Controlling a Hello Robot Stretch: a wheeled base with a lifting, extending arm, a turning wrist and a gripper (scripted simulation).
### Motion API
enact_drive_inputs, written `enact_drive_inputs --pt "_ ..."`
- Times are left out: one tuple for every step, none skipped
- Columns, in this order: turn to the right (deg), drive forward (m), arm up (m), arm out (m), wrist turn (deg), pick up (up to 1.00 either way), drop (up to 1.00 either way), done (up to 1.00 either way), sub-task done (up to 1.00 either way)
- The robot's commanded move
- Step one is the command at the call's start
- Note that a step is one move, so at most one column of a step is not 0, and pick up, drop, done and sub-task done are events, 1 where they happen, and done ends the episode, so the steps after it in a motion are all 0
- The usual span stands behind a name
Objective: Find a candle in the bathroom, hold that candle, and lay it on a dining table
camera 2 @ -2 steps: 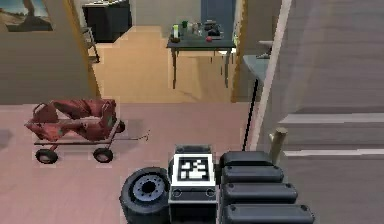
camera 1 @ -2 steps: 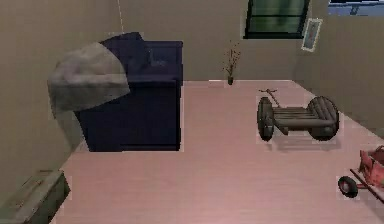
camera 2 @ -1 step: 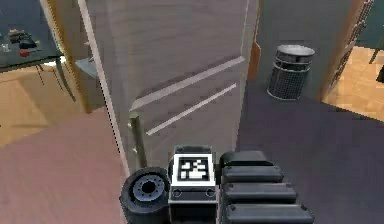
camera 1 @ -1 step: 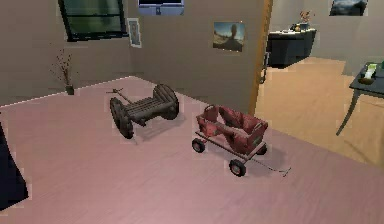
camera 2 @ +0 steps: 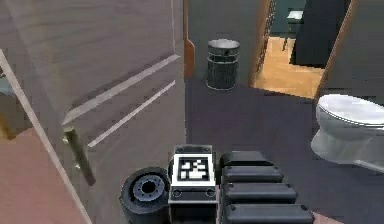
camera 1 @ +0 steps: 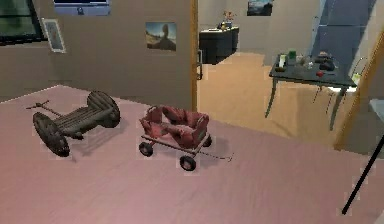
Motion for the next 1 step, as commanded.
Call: enact_drive_inputs --pt "0.0 0.3 0.0 0.0 0.0 0.0 0.0 0.0 0.0"
